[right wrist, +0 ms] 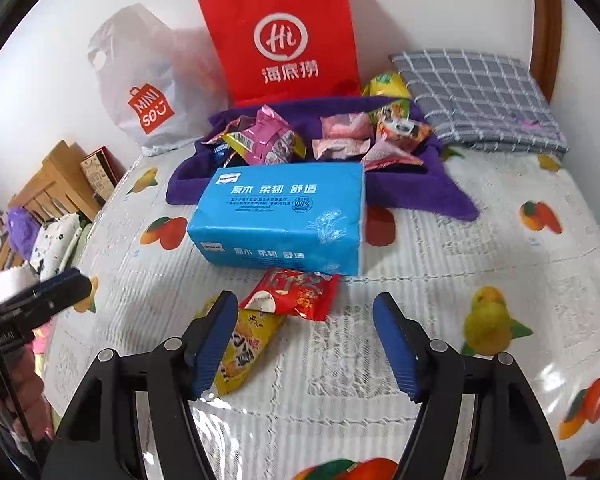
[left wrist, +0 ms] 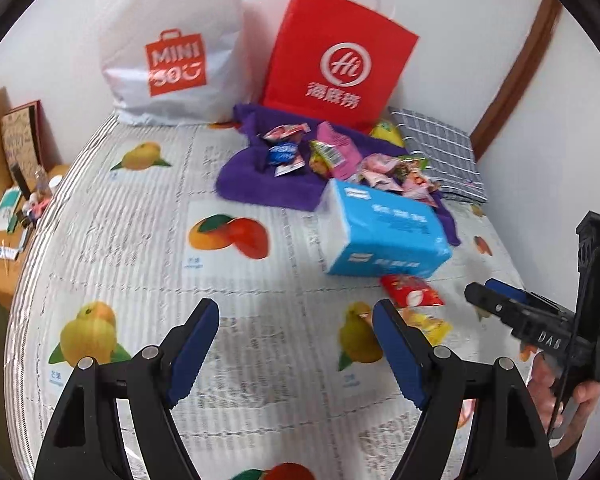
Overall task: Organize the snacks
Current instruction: 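Move both grippers back toward the red packet and yellow bag, then grasp the red packet with the right gripper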
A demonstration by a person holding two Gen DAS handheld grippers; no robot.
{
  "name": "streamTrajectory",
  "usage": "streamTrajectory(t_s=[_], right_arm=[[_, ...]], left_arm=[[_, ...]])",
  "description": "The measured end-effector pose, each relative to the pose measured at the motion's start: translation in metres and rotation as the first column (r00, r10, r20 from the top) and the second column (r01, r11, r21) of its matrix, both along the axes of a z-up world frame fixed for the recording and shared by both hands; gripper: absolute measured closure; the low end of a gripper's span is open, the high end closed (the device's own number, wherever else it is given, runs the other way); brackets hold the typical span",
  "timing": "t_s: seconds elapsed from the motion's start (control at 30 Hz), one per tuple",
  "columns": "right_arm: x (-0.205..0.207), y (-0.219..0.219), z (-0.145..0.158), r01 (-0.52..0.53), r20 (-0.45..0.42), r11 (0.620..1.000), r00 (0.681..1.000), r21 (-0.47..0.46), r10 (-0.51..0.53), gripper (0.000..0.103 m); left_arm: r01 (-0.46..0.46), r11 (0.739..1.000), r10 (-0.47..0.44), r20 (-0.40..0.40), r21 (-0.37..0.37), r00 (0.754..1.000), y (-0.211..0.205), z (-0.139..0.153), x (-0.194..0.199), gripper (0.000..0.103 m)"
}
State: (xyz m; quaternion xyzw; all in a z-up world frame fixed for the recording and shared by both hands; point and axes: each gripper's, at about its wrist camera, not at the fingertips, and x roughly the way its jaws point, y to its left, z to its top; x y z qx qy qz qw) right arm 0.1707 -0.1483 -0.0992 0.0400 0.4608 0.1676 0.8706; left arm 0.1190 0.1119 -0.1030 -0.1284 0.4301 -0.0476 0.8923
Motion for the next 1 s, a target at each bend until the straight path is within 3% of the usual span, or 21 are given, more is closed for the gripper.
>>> streamTrajectory(t_s=[0.23, 0.4, 0.73, 1.0], right_arm=[[0.03, 0.019, -0.027, -0.009, -0.086, 1.0, 0.996, -0.026, 0.007, 0.031], [0.043, 0.033, -0.045, -0.037, -0.138, 0.998, 0.99, -0.043, 0.031, 0.031], [0.053, 0.05, -0.063, -0.056, -0.165, 0.995, 0.985, -0.078, 0.042, 0.03], [0.048, 0.048, -0.058, -0.073, -0.134, 0.997, 0.989, -0.038, 0.067, 0.045]], left_arm=[[-0.038, 0.999, 0.038, -0.009, 0.009, 0.999, 0.022, -0.015, -0.005, 0.025], [-0.05, 0.998, 0.05, -0.033, -0.026, 0.998, 0.029, -0.028, -0.008, 0.025], [-0.05, 0.998, 0.049, -0.053, -0.024, 0.997, 0.029, -0.034, -0.012, 0.025], [-0.05, 0.999, 0.05, -0.052, -0.013, 0.997, 0.025, -0.034, -0.017, 0.025]])
